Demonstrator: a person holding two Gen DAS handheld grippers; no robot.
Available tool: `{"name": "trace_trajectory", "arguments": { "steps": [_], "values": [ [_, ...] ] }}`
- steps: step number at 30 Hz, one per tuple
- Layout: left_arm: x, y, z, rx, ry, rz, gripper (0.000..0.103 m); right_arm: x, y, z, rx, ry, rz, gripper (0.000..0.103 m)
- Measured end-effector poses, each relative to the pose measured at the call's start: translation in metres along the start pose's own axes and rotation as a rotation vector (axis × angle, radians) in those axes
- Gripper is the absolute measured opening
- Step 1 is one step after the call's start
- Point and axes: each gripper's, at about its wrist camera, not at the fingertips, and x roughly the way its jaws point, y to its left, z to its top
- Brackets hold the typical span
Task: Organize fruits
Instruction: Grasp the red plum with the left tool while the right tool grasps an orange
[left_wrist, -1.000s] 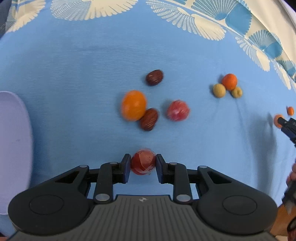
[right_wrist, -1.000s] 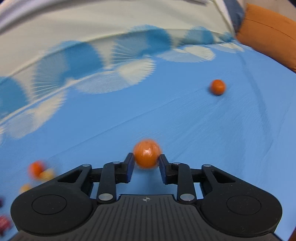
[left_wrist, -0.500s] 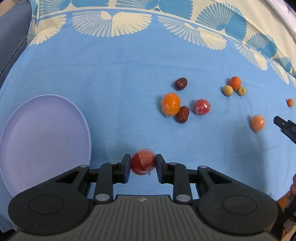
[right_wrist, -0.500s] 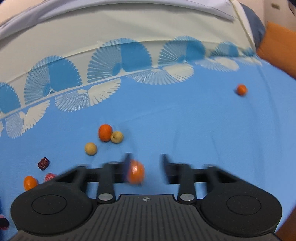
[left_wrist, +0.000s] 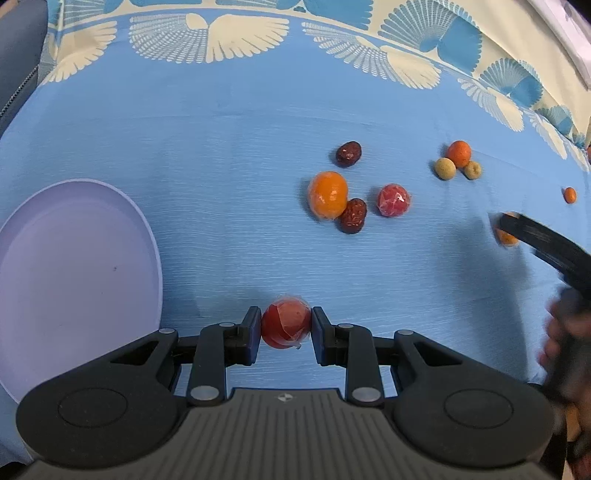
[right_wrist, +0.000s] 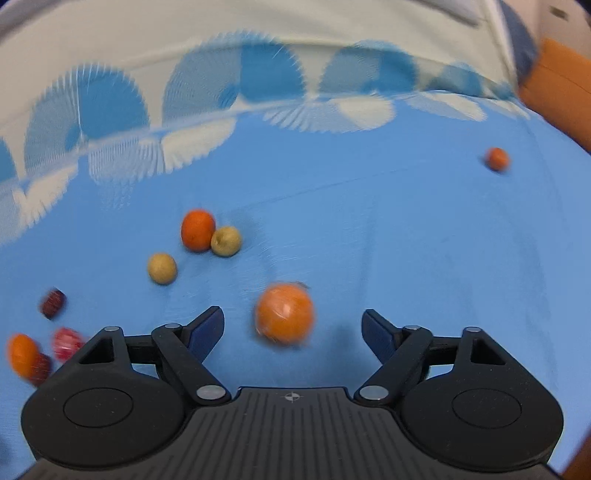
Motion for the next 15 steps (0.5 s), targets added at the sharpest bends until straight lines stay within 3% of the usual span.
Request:
{"name": "trace_trajectory", "arguments": {
  "steps": [2,3,6,15],
  "values": [
    [-0.002,-0.001,0.002,0.005,0.001,-0.005,0.031,0.02,0.004,0.002,-0.017,0.039,-0.026,0.055],
    [-0.004,-0.001,0.003,0.008,-0.001,-0.009,0.031,0.019,0.007,0.004,-0.035,0.019,-0.022,0.039],
    [-0.017,0.0,0.006,0.016,-0.018,-0.021,0.031,-0.006,0.014,0.007,-0.057,-0.001,0.013,0.039],
    [-0.097,0.016,-0.007,0.066,-0.106,-0.026,0.031,-0.185,0.044,-0.044,-0.137,-0.17,0.254,0.039]
  ]
}}
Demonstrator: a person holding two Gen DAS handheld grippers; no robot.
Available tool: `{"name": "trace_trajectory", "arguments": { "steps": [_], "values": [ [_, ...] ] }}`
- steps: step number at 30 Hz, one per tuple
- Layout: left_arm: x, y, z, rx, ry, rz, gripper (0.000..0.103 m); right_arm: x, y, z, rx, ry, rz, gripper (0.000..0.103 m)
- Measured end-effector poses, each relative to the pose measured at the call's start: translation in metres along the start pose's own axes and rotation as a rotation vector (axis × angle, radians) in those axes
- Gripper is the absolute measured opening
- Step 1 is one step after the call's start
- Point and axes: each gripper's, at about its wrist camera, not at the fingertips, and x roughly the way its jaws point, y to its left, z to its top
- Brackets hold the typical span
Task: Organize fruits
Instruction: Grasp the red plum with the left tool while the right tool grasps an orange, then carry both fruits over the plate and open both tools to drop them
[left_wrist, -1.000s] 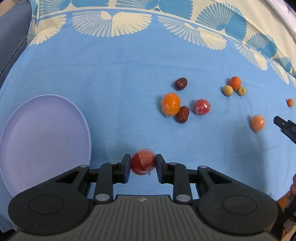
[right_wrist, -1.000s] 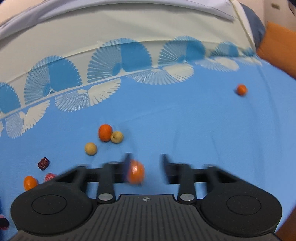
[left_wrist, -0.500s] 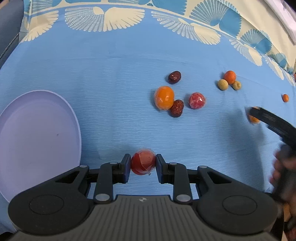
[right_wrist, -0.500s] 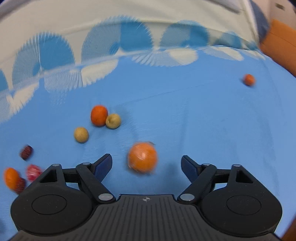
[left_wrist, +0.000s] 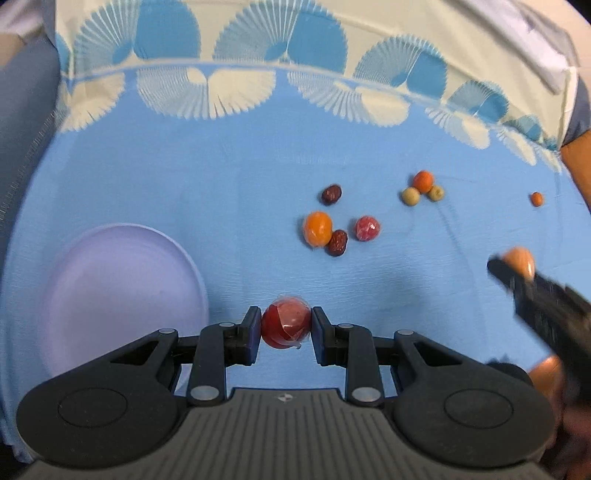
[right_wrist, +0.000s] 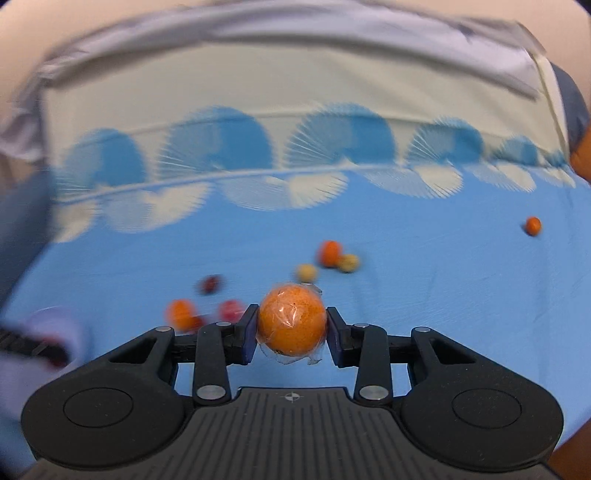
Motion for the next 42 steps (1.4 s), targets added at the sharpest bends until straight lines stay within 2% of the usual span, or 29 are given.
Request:
{"name": "trace_trajectory", "arguments": {
  "steps": [4,7,12,15,24,29,42],
  "values": [
    [-0.046,0.013,-0.019,0.017,-0.053,0.006,0.031,-0.059,0.034,-0.011,-0.003,-0.019,0.092,0.039],
    [-0.073,0.026,-0.038,0.016,-0.076,0.008,0.031,-0.088,0.066,-0.017,-0.036,-0.036,0.157,0.039],
    [-0.102,0.051,-0.074,-0.012,-0.085,0.023,0.031,-0.117,0.111,-0.025,-0.096,-0.043,0.26,0.039],
    [-0.111,0.066,-0.089,-0.031,-0.082,0.045,0.031,-0.129,0.134,-0.032,-0.15,-0.055,0.288,0.039],
    [-0.14,0.1,-0.104,-0.101,-0.131,0.063,0.031,-0.146,0.166,-0.036,-0.217,-0.078,0.298,0.039],
    [-0.145,0.103,-0.105,-0.111,-0.153,0.055,0.031,-0.146,0.173,-0.035,-0.243,-0.074,0.3,0.039],
    [-0.139,0.108,-0.103,-0.122,-0.148,0.05,0.031,-0.136,0.179,-0.035,-0.261,-0.045,0.297,0.039]
  ]
}}
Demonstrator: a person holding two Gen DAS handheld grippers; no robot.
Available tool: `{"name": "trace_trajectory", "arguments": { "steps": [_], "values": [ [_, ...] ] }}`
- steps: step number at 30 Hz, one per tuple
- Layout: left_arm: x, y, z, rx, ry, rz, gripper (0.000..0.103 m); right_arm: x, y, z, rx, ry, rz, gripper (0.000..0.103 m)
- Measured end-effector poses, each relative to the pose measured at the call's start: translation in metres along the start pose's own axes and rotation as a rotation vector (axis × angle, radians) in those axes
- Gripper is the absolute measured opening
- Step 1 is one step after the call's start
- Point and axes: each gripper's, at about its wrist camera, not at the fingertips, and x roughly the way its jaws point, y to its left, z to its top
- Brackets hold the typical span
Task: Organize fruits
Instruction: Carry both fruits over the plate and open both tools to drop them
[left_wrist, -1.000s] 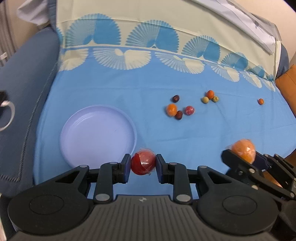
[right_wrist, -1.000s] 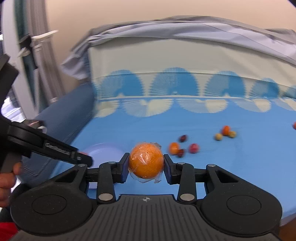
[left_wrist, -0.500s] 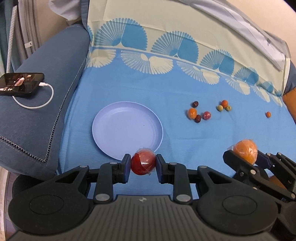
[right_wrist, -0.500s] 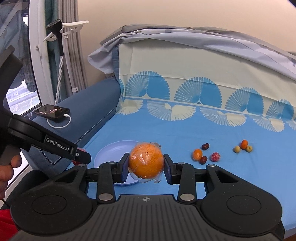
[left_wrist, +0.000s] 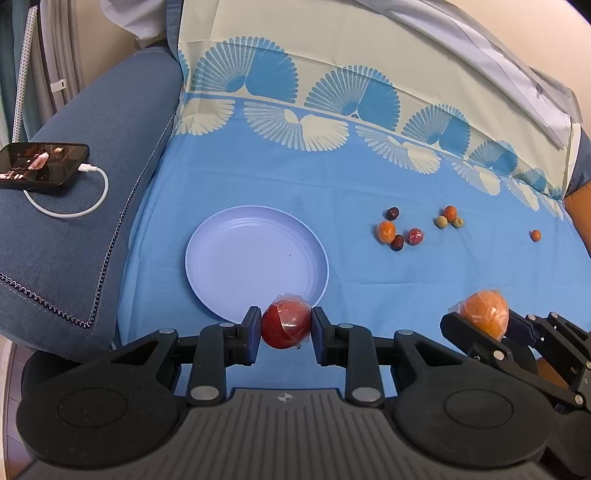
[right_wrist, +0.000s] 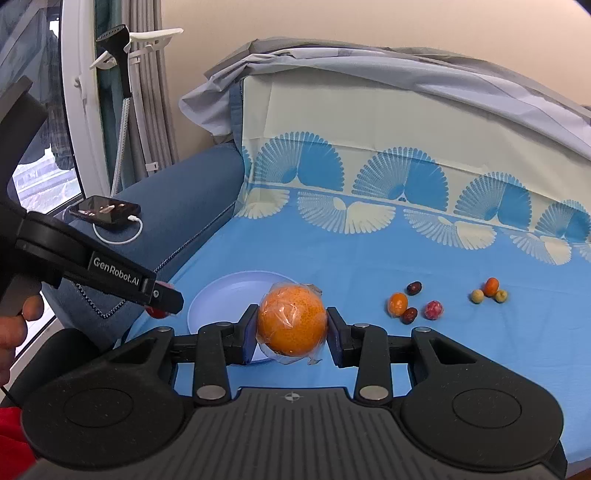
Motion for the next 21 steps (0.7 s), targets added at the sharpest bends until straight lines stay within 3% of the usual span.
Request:
{"name": "trace_trajectory", "arguments": {
  "steps": [11,21],
  "values": [
    [0.011,0.018,0.016,-0.019,-0.003,0.01,0.031,0.026,0.005,0.001,-0.017,0.05,0.013,0.039],
    [0.074,0.037,0.034,-0.008,0.06,0.026,0.031,0.096,0.019,0.003,-0.034,0.14,0.02,0.039]
  ]
}}
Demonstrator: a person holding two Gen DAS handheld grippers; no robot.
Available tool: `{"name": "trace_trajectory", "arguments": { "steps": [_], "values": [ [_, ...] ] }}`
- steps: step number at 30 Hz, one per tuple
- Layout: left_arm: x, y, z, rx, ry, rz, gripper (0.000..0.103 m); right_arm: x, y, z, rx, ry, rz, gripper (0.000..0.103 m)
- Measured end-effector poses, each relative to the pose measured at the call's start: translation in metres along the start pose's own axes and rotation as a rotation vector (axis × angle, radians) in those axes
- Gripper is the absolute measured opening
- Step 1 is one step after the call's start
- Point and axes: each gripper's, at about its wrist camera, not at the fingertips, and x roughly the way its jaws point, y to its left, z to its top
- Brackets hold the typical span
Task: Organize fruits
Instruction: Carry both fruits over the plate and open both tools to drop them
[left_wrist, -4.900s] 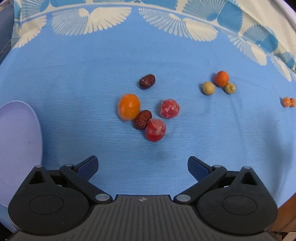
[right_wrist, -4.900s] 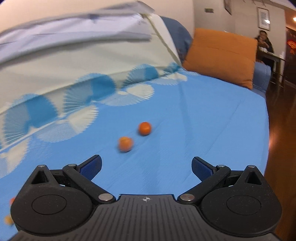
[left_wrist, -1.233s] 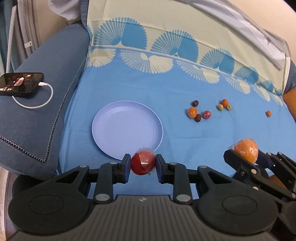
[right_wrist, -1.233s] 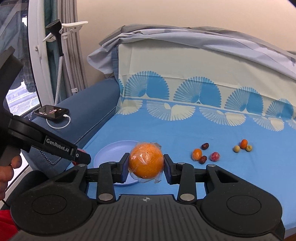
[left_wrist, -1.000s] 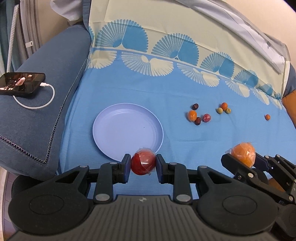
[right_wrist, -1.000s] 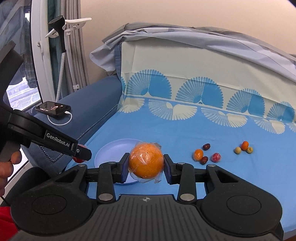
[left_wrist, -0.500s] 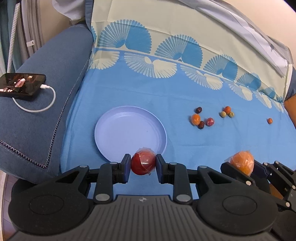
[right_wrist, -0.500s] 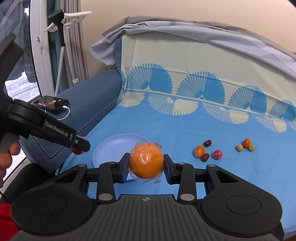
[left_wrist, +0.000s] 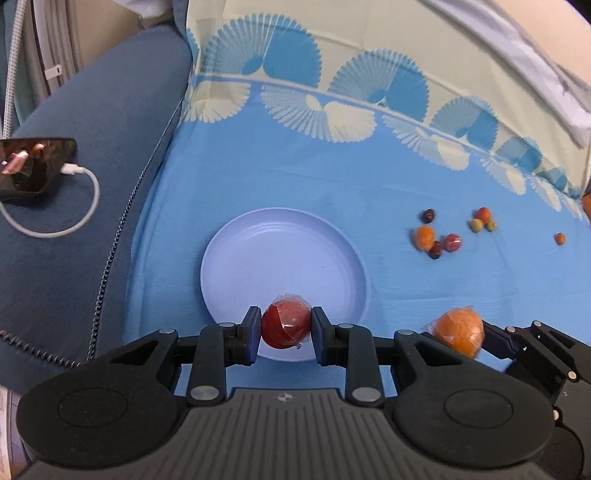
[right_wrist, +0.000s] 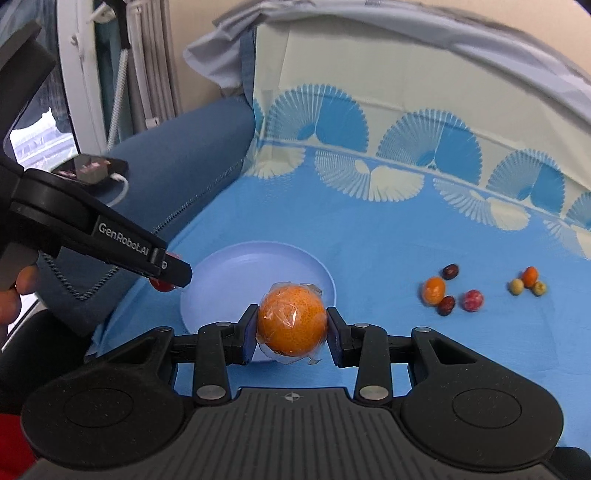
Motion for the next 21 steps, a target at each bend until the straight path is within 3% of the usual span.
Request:
{"name": "trace_trajectory", "arguments": {
  "steps": [9,13,14,15,16,17,18,21],
  "values": [
    [0.079,0.02,0.018,0.071,0.064,0.048,0.031,0.085,0.021,-0.004,-0.144,0.096,-0.012,0.039],
    [0.103,0.024,0.028,0.082,0.092,0.055,0.034,0.12,0.016,0.0,-0.104,0.176,0.025,0.04],
    [0.108,0.025,0.031,0.079,0.096,0.06,0.053,0.126,0.015,0.002,-0.102,0.183,0.037,0.04],
    [0.111,0.026,0.036,0.069,0.104,0.076,0.085,0.132,0.013,0.003,-0.102,0.189,0.044,0.046],
    [0.111,0.027,0.04,0.054,0.102,0.098,0.096,0.136,0.011,0.006,-0.1,0.199,0.036,0.055],
    [0.107,0.027,0.043,0.047,0.084,0.101,0.101,0.136,0.008,0.011,-0.098,0.205,0.007,0.076],
    [0.097,0.029,0.044,0.044,0.038,0.09,0.102,0.129,0.006,0.015,-0.094,0.188,-0.021,0.087],
    [0.066,0.03,0.041,0.071,0.004,0.067,0.103,0.086,-0.002,0.022,-0.093,0.117,-0.017,0.096]
  ]
}}
